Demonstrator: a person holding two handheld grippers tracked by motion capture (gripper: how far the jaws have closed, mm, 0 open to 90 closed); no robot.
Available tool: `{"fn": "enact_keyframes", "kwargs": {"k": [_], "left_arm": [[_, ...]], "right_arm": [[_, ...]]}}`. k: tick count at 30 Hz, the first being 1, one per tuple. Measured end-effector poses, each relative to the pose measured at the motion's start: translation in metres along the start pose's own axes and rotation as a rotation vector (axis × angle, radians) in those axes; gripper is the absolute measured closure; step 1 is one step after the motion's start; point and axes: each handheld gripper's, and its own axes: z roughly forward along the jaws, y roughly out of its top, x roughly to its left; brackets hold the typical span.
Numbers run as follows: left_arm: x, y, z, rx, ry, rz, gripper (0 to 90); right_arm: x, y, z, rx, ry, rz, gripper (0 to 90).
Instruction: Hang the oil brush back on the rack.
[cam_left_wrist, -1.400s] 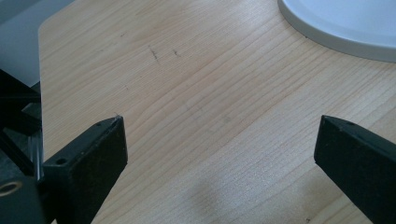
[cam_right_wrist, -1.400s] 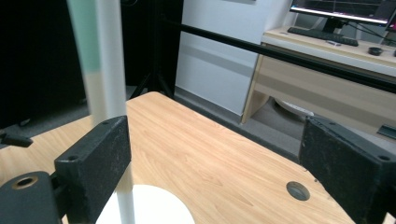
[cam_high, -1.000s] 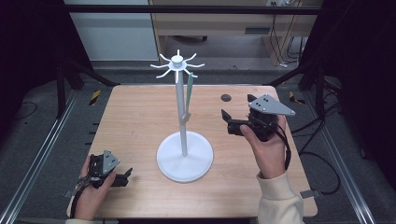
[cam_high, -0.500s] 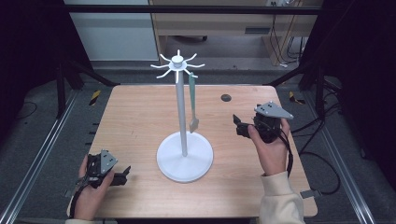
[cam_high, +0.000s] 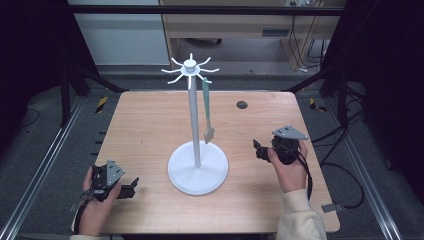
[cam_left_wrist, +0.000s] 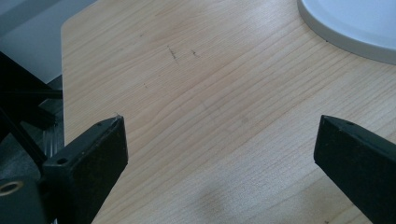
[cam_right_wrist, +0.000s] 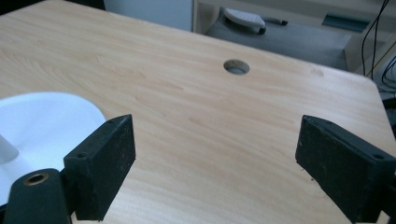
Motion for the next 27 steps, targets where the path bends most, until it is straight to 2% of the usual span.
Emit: {"fn": "enact_keyframes", "kwargs": {"k": [4,8,14,19,23,27], "left_arm": [[-0.001,0.0,0.001,0.005,-0.011,0.0,2.4],[-0.002,0.001,0.001,0.006,-0.016,0.014,2.4],[-0.002,0.0,0.0,0.003,-0.013,0.005,2.4],[-0.001,0.0,-0.001,-0.002,0.005,-0.003,2.6],[-0.002,0.001,-0.001,0.0,0.002,0.005,2.6],[-0.003,0.002,-0.001,-0.005,0.0,0.007,2.5]], "right_arm": [[-0.005,-0.016,0.002,0.04,-0.005,0.001,12.6],[-0.009,-0.03,0.003,0.074,0.008,0.027,12.6],[-0.017,-0.047,0.01,0.138,0.023,0.037,12.3],[-0.015,-0.054,0.021,0.209,0.032,0.038,12.6],[-0.012,-0.059,0.028,0.254,0.045,0.028,13.1],[-0.011,-0.059,0.03,0.254,0.067,0.035,13.5]]}}
